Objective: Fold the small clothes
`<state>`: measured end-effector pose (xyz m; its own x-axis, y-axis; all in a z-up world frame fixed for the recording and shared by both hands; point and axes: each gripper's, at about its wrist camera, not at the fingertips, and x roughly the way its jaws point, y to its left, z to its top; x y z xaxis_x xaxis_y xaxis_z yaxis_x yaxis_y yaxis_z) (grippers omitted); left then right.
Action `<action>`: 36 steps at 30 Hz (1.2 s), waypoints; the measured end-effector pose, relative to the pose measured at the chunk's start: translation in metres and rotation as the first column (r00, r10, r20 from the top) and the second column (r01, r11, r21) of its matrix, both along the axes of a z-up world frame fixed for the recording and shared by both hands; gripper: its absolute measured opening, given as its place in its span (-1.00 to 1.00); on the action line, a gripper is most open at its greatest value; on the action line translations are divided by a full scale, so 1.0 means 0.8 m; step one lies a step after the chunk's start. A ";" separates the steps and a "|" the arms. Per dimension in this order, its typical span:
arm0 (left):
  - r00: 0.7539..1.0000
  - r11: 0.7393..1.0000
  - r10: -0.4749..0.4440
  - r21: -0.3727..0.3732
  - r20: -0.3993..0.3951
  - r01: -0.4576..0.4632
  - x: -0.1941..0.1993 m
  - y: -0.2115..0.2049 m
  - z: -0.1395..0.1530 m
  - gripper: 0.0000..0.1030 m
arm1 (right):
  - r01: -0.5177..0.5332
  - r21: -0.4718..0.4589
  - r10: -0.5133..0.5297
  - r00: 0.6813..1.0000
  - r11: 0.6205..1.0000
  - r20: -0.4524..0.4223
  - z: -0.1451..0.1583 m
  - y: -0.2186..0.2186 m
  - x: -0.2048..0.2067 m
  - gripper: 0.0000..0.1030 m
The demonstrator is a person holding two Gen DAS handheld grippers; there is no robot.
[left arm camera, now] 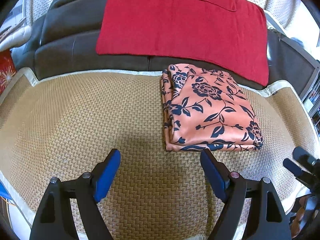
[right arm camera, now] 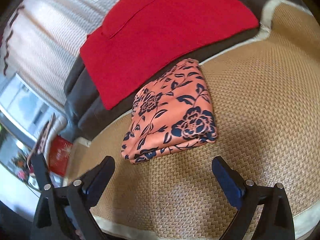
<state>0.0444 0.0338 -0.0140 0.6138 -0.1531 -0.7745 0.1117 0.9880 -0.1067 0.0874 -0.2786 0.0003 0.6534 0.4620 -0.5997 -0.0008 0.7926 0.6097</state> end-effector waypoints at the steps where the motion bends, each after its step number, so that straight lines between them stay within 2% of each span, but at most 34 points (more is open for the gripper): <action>1: 1.000 1.000 -0.003 0.004 -0.001 0.003 0.001 -0.001 0.000 0.60 | -0.011 0.005 0.011 1.000 1.000 -0.006 -0.002 0.003 0.000 0.92; 11: 1.000 1.000 0.001 0.026 0.005 -0.001 0.001 -0.001 0.002 0.60 | -0.010 0.026 0.011 0.999 1.000 -0.044 -0.019 0.007 0.000 0.92; 18: 1.000 0.999 -0.011 0.041 0.017 0.010 0.001 -0.005 0.006 0.60 | -0.034 -0.102 0.033 0.999 0.994 -0.006 -0.003 0.023 0.002 0.92; 20: 1.000 0.999 -0.013 0.041 0.018 0.013 0.003 -0.004 0.003 0.71 | -0.044 -0.129 0.042 0.999 0.991 -0.019 -0.006 0.025 0.006 0.92; 23: 1.000 0.999 0.012 0.046 -0.007 -0.012 0.009 0.002 -0.003 0.71 | -0.041 -0.076 0.036 0.997 0.996 -0.072 -0.021 0.014 0.009 0.92; 25: 0.999 0.998 0.035 0.045 -0.002 -0.035 0.010 0.004 -0.001 0.71 | -0.010 -0.083 0.004 0.998 0.997 -0.066 -0.019 0.005 0.006 0.92; 30: 1.000 0.997 0.020 0.074 0.011 -0.021 0.010 -0.009 0.009 0.72 | -0.016 -0.250 0.013 1.000 0.968 -0.014 0.012 0.022 0.007 0.92; 33: 0.998 0.993 0.025 0.112 0.064 -0.032 0.002 -0.020 0.026 0.73 | 0.005 -0.401 0.006 1.000 0.916 0.027 0.036 0.041 0.004 0.92; 36: 0.995 0.994 0.000 0.110 0.102 -0.011 -0.004 -0.034 0.045 0.89 | 0.026 -0.490 0.005 0.998 0.871 0.063 0.057 0.052 0.001 0.92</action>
